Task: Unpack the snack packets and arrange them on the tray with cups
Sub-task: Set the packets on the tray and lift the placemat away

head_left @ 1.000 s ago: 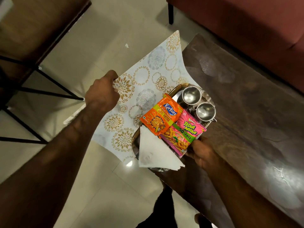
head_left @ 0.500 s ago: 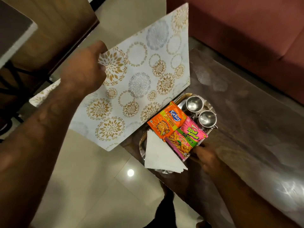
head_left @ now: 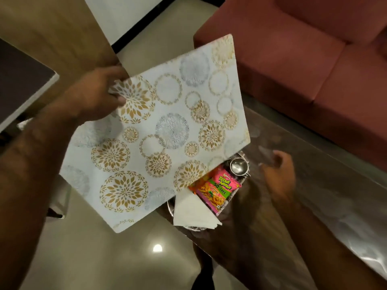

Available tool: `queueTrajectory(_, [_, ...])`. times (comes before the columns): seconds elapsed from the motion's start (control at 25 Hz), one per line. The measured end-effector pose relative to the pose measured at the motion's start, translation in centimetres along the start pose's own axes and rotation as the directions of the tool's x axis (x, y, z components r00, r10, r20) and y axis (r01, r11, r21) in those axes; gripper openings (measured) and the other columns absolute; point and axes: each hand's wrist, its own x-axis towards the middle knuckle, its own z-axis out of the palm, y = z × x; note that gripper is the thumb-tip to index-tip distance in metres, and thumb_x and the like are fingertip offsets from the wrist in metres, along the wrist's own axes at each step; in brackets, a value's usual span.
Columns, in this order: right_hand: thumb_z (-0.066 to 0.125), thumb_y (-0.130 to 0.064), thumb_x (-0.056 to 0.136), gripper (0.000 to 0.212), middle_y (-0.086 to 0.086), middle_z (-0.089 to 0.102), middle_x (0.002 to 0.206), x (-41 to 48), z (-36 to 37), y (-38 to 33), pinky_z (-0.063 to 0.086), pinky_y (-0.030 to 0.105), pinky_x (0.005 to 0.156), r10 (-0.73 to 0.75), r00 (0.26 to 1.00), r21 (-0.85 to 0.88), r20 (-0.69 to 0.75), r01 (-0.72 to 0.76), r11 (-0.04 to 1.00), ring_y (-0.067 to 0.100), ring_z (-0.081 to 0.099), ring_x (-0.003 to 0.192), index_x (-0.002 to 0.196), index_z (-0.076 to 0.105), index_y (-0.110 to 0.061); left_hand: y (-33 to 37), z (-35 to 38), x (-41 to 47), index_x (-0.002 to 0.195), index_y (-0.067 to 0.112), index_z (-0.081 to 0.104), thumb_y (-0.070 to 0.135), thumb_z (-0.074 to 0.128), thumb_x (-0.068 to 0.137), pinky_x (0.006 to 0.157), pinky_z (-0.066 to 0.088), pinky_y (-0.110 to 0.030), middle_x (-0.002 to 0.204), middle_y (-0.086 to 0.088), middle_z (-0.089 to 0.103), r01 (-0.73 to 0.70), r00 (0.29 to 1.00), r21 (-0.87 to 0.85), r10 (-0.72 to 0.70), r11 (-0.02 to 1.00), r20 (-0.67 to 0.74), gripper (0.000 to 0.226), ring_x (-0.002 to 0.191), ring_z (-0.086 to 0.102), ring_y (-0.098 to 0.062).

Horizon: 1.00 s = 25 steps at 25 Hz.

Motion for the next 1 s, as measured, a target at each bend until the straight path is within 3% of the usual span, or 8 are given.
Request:
queueTrajectory(0.12, [0.080,-0.024,0.089,0.066,-0.009,0.054,0.145,0.5,-2.0,-5.3,0.047,0.036,0.106,-0.153,0.986,0.022,0.060,0.152,0.988,0.013,0.053,0.130,0.148,0.049,-0.023,1.7,1.7,-0.3,0.108,0.015,0.064,-0.003,0.071,0.084,0.091,0.055,-0.049,0.107,-0.010,0.070,-0.103,0.977,-0.077,0.115,0.992,0.179,0.031,0.100,0.067,-0.031])
queueTrajectory(0.2, [0.080,-0.030,0.091,0.065,-0.014,0.056,0.143,0.6,-3.3,-7.0,0.052,0.042,0.104,-0.095,0.972,0.117,0.216,0.070,0.991,0.013,0.058,0.128,0.147,0.048,-0.024,2.6,3.4,-0.5,0.100,0.017,0.065,-0.004,0.071,0.083,0.090,0.056,-0.049,0.102,-0.008,0.072,-0.146,0.951,-0.121,0.173,0.982,0.256,0.028,0.098,0.069,-0.029])
queueTrajectory(0.28, [0.078,-0.024,0.094,0.050,-0.001,0.070,0.136,0.4,-4.9,-7.0,0.059,0.053,0.101,0.011,0.939,0.217,0.343,-0.091,0.972,0.025,0.072,0.118,0.138,0.058,-0.016,3.2,4.9,-0.8,0.095,0.022,0.064,-0.003,0.071,0.083,0.087,0.058,-0.045,0.098,-0.001,0.073,-0.153,0.929,-0.137,0.190,0.979,0.318,0.028,0.094,0.071,-0.022])
queueTrajectory(0.4, [0.070,-0.012,0.098,0.023,0.017,0.078,0.121,0.0,-7.5,-4.7,0.063,0.053,0.091,0.075,0.915,0.204,0.395,-0.167,0.965,0.033,0.079,0.099,0.121,0.071,-0.006,3.9,6.8,-1.2,0.099,0.011,0.065,-0.008,0.067,0.085,0.088,0.059,-0.048,0.101,-0.009,0.074,-0.096,0.888,-0.220,0.184,0.971,0.422,0.023,0.097,0.072,-0.026])
queueTrajectory(0.6, [0.063,-0.011,0.104,0.015,0.011,0.083,0.107,-1.4,-11.0,-1.3,0.062,0.059,0.092,0.064,0.931,0.243,0.359,-0.160,0.957,0.036,0.081,0.098,0.112,0.075,-0.014,6.2,9.8,-1.5,0.104,0.005,0.063,-0.008,0.065,0.087,0.086,0.057,-0.034,0.108,-0.012,0.071,-0.100,0.833,-0.262,0.225,0.960,0.505,0.021,0.106,0.068,-0.028])
queueTrajectory(0.8, [0.059,-0.005,0.105,0.020,0.010,0.084,0.103,-1.1,-14.5,-1.4,0.067,0.044,0.076,0.057,0.962,0.379,0.268,-0.160,0.911,0.031,0.082,0.095,0.111,0.076,-0.013,6.9,10.2,0.3,0.118,0.011,0.062,0.026,0.074,0.088,0.094,0.051,-0.042,0.117,-0.010,0.065,-0.220,0.921,-0.035,0.220,0.975,0.322,0.035,0.107,0.062,-0.029])
queueTrajectory(0.92, [0.061,-0.008,0.105,0.020,0.004,0.084,0.101,-1.0,-16.8,-1.4,0.065,0.031,0.064,0.050,0.975,0.393,0.219,-0.135,0.909,0.022,0.083,0.088,0.117,0.076,-0.012,4.7,9.9,0.6,0.142,0.010,0.041,0.042,0.079,0.082,0.103,0.047,-0.048,0.139,-0.020,0.051,0.034,0.997,-0.037,-0.031,0.999,0.075,0.078,0.123,0.054,-0.036])
queueTrajectory(1.0, [0.062,-0.010,0.105,0.017,-0.001,0.085,0.096,-1.1,-18.3,-0.9,0.063,0.026,0.060,0.057,0.984,0.411,0.170,-0.123,0.903,0.017,0.083,0.082,0.114,0.076,-0.014,3.8,10.3,0.1,0.151,0.010,0.026,0.053,0.081,0.074,0.104,0.044,-0.049,0.149,-0.019,0.042,0.261,0.963,-0.198,-0.240,0.945,0.124,0.104,0.132,0.048,-0.037])
